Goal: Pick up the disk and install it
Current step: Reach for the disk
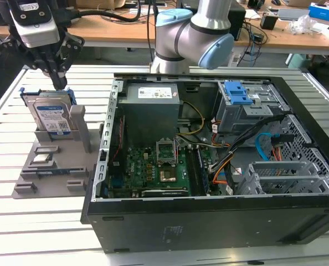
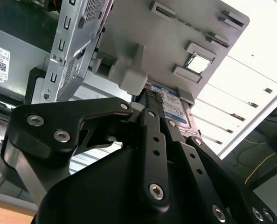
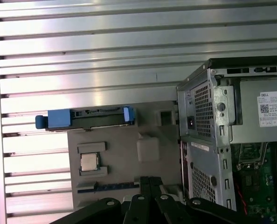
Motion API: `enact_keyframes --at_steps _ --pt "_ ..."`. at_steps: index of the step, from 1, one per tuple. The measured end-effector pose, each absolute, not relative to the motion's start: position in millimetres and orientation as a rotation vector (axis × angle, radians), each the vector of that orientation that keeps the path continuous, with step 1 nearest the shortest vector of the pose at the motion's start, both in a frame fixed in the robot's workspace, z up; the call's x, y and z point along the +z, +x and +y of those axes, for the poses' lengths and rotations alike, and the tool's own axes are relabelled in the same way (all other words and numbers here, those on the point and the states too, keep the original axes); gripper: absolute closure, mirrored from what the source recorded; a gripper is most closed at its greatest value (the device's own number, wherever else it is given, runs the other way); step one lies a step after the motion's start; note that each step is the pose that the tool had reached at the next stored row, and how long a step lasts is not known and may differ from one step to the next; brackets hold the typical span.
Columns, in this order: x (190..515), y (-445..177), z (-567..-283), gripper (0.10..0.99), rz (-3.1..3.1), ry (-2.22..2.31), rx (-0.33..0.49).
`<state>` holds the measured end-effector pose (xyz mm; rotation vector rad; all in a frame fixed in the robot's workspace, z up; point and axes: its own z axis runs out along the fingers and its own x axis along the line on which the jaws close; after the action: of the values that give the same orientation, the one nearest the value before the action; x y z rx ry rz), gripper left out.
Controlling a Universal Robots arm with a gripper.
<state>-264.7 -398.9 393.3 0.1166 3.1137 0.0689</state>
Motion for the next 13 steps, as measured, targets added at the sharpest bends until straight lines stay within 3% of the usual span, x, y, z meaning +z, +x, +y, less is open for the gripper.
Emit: enact_keyframes --at_steps 13 --pt "393 -286 -399 0.980 3.114 0.117 0.069"
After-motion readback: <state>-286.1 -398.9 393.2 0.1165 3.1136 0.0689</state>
